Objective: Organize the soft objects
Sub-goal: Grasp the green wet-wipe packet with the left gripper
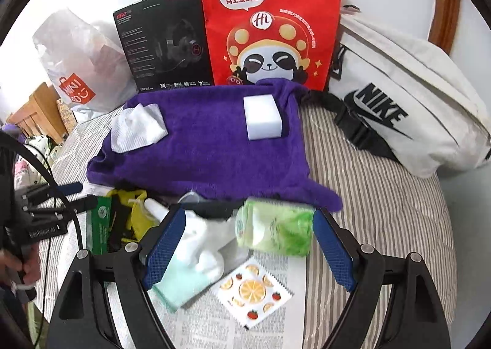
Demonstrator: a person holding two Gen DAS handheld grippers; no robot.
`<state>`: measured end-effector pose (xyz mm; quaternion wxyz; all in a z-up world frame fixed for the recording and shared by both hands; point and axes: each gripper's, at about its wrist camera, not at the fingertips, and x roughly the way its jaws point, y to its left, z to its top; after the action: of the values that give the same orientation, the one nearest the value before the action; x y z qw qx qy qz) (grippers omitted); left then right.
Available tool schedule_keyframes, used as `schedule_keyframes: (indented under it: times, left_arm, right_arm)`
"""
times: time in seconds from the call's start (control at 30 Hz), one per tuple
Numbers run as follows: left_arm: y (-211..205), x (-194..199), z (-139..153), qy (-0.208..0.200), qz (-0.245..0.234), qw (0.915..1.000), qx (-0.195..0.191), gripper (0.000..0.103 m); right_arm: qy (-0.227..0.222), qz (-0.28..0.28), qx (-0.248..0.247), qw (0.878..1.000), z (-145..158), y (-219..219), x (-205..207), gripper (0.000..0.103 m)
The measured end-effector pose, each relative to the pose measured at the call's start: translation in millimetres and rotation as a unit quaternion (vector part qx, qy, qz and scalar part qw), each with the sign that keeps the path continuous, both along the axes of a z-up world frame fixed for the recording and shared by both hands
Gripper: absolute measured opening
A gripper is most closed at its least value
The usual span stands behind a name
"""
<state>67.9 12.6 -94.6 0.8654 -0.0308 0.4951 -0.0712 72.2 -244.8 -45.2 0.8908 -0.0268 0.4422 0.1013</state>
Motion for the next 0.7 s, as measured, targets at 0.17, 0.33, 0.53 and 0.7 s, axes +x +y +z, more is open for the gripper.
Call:
schedule_keyframes:
  times: [0.17, 0.33, 0.53, 0.7]
  left_arm:
    - [-7, -20, -21, 0.019, 0.005, 0.9998, -0.01, 0.057]
    - [-15, -26, -33, 0.023, 0.012, 0.9996, -0.01, 0.058]
    - [-27, -26, -37, 0.017, 0.012, 0.9996, 0.019, 0.062]
    - [-20, -37, -33, 0.009, 0.022, 0.9983, 0.053, 0.062]
  right_arm:
    - [0.006, -0.007, 0.01, 1.0, -1, -6, -14, 0.084]
    - [0.012, -0.004, 0.01, 1.0, -4, -9, -31, 0.084]
    - [0.025, -0.004, 0.007, 1.0, -13, -14, -45, 0.084]
    - [0.038, -0.011, 0.016, 0.999, -22, -21, -48, 0.084]
